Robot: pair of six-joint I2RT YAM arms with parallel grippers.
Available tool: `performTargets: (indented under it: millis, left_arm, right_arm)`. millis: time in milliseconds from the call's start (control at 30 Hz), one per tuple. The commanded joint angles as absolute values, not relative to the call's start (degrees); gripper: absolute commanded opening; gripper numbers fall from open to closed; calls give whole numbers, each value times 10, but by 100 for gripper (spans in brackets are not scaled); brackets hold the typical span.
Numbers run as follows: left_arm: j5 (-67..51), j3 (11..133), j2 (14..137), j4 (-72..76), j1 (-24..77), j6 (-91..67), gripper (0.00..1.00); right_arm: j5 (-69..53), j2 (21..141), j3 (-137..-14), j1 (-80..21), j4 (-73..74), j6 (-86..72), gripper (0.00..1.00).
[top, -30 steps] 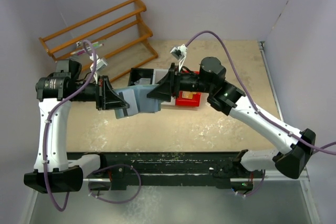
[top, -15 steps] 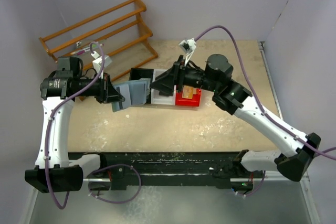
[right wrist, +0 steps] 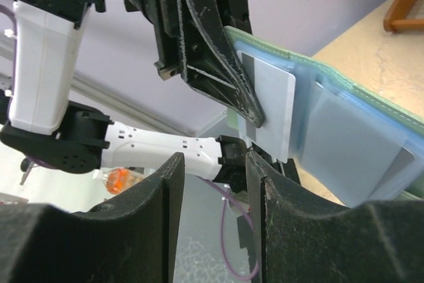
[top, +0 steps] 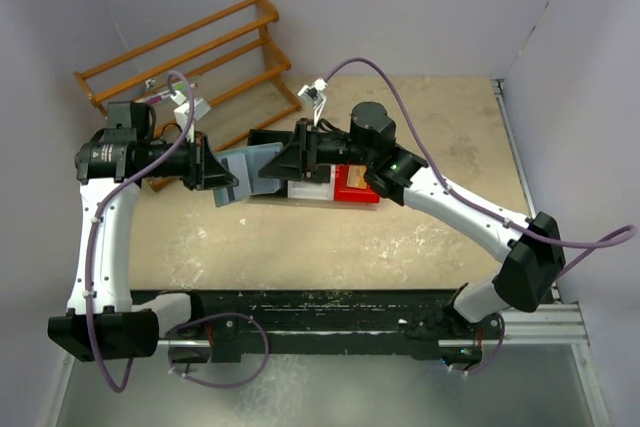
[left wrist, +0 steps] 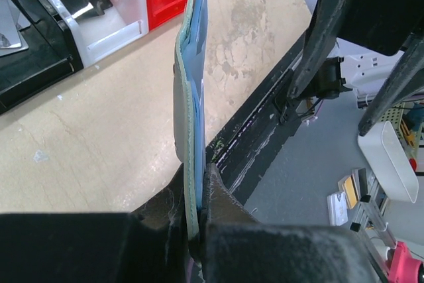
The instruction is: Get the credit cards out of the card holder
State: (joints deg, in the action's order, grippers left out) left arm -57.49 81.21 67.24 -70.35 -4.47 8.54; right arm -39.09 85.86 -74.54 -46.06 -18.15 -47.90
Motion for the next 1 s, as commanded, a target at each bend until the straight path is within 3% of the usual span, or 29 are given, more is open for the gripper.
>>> performTargets:
  millis: [0, 967]
  left_arm:
    - [-616, 836, 673, -708, -51, 92, 0]
    - [-803, 874, 695, -812, -58, 188, 0]
  right_arm:
    - [-412, 842, -755, -457, -235, -500, 44]
    - [-469, 881, -722, -473, -330, -570, 40]
